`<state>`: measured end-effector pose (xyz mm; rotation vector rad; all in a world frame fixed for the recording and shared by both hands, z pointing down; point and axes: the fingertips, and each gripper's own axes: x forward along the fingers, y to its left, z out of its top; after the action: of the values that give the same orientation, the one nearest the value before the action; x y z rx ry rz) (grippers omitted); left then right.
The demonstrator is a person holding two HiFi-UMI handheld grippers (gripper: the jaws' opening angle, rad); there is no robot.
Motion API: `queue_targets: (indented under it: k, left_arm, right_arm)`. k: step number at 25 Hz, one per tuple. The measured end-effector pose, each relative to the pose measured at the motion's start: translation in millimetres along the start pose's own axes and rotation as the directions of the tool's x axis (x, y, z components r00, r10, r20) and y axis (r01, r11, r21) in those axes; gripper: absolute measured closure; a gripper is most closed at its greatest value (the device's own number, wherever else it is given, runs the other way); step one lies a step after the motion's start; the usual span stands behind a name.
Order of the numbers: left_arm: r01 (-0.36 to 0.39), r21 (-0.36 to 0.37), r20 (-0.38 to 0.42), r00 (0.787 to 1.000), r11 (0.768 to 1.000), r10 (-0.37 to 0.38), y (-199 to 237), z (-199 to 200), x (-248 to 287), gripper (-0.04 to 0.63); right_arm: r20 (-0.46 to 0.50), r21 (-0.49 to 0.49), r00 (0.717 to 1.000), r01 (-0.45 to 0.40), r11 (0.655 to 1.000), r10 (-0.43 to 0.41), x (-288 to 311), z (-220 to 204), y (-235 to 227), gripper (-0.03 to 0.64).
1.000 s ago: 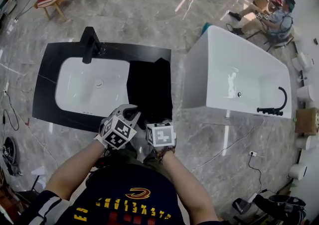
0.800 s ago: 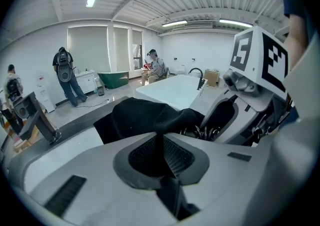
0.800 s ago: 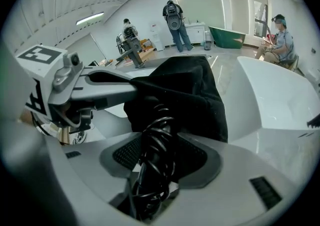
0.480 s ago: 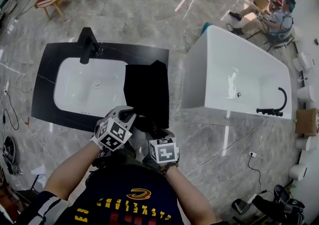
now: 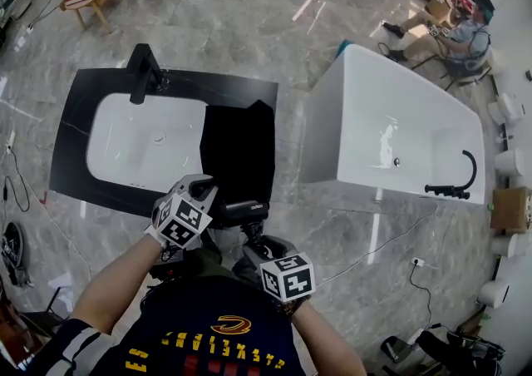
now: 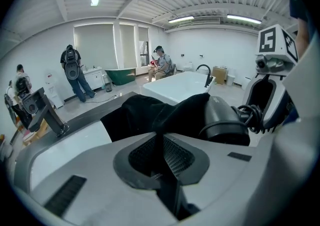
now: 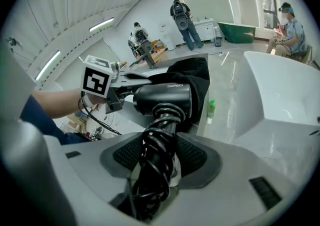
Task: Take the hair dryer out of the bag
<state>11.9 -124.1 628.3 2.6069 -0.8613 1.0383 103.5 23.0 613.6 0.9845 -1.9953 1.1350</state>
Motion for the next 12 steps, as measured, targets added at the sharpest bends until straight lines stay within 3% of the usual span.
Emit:
queue_targets:
  k: [8, 12]
  left_arm:
    - [-0.010, -0.007, -0.025, 1.000, 1.000, 0.010, -7.1, -8.0, 4.4, 0.563]
    - [-0.010, 0.081, -0.035, 0.999, 0.997, 0.013, -19.1, -7.8, 5.2, 0.565]
  right_arm:
    - [0.079, 0.006, 0.990, -0.113, 0.994, 0.113, -48.4, 11.2, 16.7, 0.402]
    - [0.164, 0.047, 0.979, -0.130, 0.990, 0.120, -76.9, 31.2, 12.9, 0.402]
